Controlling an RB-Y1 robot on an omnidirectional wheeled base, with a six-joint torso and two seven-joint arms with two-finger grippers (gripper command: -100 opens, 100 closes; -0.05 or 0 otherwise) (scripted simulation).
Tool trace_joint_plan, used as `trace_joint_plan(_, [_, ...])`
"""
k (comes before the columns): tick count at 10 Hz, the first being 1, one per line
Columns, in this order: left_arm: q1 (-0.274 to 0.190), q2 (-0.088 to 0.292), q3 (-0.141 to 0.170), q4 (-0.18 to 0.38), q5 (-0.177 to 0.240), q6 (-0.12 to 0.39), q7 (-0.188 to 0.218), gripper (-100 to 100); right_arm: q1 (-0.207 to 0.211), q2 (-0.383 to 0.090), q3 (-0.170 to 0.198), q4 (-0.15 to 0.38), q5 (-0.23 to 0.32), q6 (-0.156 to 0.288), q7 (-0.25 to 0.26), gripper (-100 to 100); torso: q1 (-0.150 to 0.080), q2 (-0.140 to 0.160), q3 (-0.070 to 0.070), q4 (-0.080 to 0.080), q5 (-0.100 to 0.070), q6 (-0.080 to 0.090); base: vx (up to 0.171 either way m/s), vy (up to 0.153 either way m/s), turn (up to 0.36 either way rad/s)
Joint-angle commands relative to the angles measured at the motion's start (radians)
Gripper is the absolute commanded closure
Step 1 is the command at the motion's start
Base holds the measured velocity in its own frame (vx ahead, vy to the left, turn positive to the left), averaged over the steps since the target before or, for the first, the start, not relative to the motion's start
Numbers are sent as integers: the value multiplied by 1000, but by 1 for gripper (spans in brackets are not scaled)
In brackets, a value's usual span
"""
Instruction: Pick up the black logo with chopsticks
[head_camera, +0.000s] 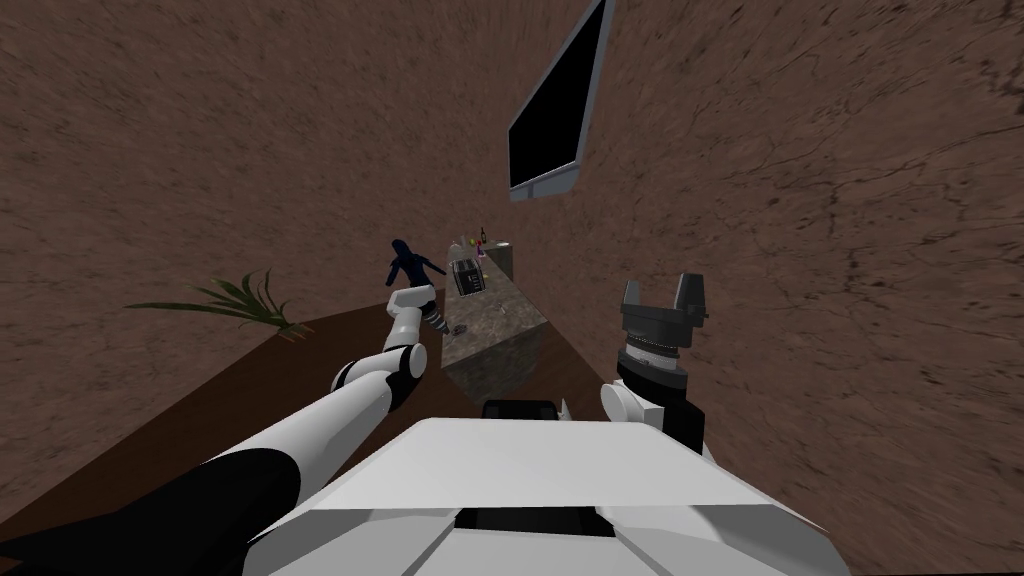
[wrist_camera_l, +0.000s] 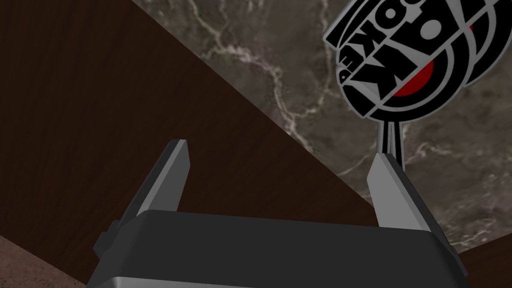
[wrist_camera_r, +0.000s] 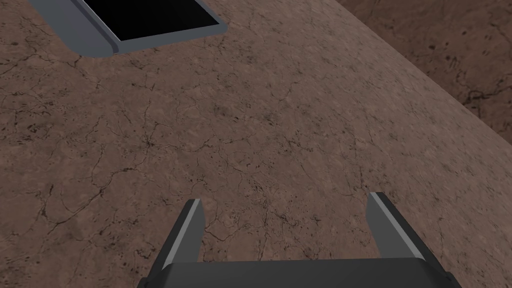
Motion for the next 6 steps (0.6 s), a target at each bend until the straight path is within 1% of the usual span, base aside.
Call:
trace_joint_plan(1, [0, 0, 0, 0, 0, 0, 0, -100, 0, 0, 0, 0, 0, 0, 0, 0, 0, 0, 0, 0, 0, 0, 4, -10, -9])
trace_joint_plan(2, [0, 0, 0, 0, 0, 0, 0, -100, 0, 0, 0, 0, 0, 0, 0, 0, 0, 0, 0, 0, 0, 0, 3, -7, -9])
trace_joint_plan(3, [-2, -1, 4, 12, -1, 25, 7, -100, 0, 0, 0, 0, 0, 0, 0, 0, 0, 0, 0, 0, 0, 0, 0, -2, -12])
trace_joint_plan(6, [-2, -1, 4, 12, -1, 25, 7, -100, 0, 0, 0, 0, 0, 0, 0, 0, 0, 0, 0, 0, 0, 0, 0, 0, 0])
